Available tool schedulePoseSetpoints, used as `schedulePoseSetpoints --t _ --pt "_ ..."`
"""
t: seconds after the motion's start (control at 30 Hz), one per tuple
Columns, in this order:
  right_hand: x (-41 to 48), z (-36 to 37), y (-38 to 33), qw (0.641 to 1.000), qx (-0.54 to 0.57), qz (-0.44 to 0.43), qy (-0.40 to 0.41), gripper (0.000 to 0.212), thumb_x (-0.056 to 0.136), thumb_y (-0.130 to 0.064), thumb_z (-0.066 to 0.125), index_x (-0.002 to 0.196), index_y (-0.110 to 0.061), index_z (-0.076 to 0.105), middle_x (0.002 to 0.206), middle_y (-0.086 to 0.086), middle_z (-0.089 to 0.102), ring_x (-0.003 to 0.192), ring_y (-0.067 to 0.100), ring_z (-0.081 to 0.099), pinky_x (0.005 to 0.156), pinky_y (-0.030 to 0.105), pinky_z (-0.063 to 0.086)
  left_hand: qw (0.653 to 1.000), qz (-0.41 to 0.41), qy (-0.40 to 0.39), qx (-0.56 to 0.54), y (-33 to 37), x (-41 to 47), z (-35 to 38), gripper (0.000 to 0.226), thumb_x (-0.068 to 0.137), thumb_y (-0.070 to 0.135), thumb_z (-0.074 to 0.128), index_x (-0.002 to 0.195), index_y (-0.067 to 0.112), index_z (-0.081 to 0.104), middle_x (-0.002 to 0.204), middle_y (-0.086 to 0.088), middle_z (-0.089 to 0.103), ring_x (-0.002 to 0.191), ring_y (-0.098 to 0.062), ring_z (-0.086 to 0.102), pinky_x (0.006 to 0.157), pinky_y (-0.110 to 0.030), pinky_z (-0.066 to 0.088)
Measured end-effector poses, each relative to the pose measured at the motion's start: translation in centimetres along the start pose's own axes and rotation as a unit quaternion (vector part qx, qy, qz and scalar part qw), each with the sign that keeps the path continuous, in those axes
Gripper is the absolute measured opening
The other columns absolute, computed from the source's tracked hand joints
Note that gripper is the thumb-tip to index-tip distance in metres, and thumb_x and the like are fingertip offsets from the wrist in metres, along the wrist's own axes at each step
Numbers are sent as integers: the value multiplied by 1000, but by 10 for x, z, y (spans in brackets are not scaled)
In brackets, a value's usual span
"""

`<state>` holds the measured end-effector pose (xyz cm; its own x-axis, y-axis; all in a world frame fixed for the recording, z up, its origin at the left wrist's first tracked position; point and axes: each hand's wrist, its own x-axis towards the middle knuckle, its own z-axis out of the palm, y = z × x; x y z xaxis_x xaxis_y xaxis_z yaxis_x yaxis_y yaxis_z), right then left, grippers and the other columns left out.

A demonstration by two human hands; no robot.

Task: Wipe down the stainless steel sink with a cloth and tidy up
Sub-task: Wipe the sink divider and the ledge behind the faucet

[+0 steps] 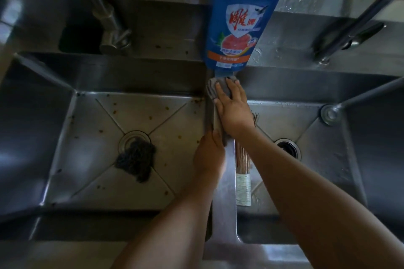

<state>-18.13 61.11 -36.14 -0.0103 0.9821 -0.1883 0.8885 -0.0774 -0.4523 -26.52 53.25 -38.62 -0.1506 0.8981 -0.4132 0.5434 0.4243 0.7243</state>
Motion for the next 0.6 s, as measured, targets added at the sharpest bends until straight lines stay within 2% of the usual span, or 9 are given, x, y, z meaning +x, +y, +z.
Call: schedulePoseSetpoints --t 0.17,0.23,0.3,0.43,0.5,0.6 --pt "10 -1 -1 1000 -2 8 3 50 100 -39 28 147 -32 16 158 -3 2 144 19 -8 118 43 8 1000 -7 11 13 0 -1 2 44 98 40 19 101 16 55 95 -12 65 88 -31 61 79 -36 47" --pt "9 -3 -1 1000 7 5 5 50 99 -39 30 147 -31 18 158 -2 4 144 20 -7 118 43 8 1000 -5 22 12 1 -2 2 43 98 39 20 103 17 57 97 -12 65 90 -31 61 75 -31 42" --pt "5 -5 1 1000 21 -6 4 50 99 -38 32 147 -30 20 157 0 6 144 22 -5 117 43 7 999 4 28 22 2 -3 1 45 98 38 20 108 15 57 100 -14 65 92 -33 61 75 -32 41" --pt "-20 0 5 999 43 -19 15 49 98 -36 38 145 -29 27 156 1 13 144 25 3 115 41 9 999 17 31 -6 2 -5 -1 44 98 41 20 106 21 58 104 -11 65 94 -30 60 73 -24 32" --pt "-30 6 4 999 31 -12 24 48 98 -35 39 144 -28 30 156 2 14 144 25 3 116 41 10 999 23 23 -14 3 -5 -3 42 98 41 20 110 24 56 107 -10 65 96 -30 59 73 -23 30" --pt "-27 7 1 1000 1 0 22 48 98 -37 35 145 -30 27 157 1 11 144 25 0 115 38 8 999 23 18 -21 4 -4 -4 42 98 41 20 106 23 57 102 -10 66 92 -29 60 72 -24 31"
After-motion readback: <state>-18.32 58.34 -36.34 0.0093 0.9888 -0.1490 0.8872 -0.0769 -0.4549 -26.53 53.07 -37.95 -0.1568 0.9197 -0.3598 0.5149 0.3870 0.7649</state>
